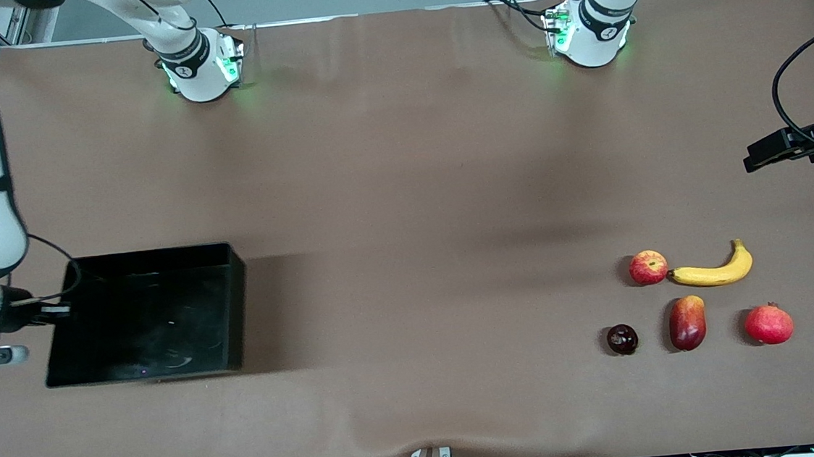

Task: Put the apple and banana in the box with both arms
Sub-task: 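Slide the black tray with the right gripper toward the table's middle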

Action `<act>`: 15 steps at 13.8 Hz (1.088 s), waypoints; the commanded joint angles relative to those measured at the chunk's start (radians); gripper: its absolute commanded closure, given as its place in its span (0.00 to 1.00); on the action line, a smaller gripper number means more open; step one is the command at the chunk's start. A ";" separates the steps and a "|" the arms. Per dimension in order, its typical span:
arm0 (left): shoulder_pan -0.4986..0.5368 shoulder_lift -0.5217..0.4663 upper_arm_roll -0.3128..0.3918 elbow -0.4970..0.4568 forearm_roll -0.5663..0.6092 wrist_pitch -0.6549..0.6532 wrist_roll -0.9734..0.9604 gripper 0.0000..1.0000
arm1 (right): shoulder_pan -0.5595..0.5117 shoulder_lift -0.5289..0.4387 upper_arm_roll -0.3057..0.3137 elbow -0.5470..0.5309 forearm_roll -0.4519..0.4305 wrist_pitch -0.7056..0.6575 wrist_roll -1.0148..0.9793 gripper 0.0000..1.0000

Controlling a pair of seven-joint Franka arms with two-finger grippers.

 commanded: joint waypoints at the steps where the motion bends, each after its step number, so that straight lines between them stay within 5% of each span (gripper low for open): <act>1: 0.005 -0.003 -0.003 0.013 0.001 -0.016 0.009 0.00 | 0.123 -0.050 -0.007 -0.012 0.016 -0.054 0.124 1.00; 8: 0.005 -0.003 -0.003 0.011 0.000 -0.016 0.009 0.00 | 0.456 -0.037 -0.010 -0.007 0.106 -0.036 0.372 1.00; 15: 0.006 0.003 -0.001 0.011 0.004 -0.016 -0.001 0.00 | 0.680 0.032 -0.010 -0.009 0.100 0.048 0.679 1.00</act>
